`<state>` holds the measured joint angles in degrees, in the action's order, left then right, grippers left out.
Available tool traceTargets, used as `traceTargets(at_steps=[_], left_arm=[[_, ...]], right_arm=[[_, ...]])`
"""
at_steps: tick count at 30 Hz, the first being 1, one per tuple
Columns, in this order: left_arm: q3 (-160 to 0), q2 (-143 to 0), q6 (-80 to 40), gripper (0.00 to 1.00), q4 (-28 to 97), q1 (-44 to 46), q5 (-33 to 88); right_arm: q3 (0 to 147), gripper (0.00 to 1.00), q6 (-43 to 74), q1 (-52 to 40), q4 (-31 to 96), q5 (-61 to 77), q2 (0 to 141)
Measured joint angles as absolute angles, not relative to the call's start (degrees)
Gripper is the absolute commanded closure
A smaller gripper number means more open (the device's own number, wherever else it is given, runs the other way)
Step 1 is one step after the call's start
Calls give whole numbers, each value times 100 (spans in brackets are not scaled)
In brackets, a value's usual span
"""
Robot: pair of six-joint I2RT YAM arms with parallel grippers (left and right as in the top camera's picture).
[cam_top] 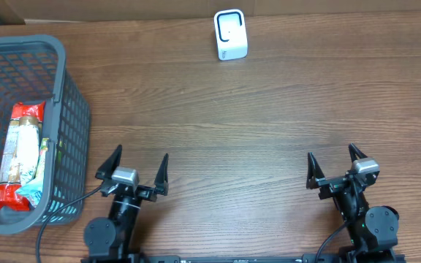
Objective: Scan the item barcode
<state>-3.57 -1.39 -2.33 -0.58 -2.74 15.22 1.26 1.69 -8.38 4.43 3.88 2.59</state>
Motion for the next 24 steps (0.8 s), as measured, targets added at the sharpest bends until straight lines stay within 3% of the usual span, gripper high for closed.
traceTargets(at_steps=[6,12,20,24], left_arm=[[-2477,-836,-233,0,1236,-274,1702],[-5192,-2307,-235,0,3343,-274,1743],[-9710,-5113,97,0,7181,-274,1857],[-11528,-6248,353,0,8265,-274,2174]], right_arm=[[1247,0,167,-840,1100,816,320],[3059,0,106,-840,2617,1074,847],[5822,0,-145,-840,5155,1431,2781],[7201,0,-408,-840,6399,1702,4025]])
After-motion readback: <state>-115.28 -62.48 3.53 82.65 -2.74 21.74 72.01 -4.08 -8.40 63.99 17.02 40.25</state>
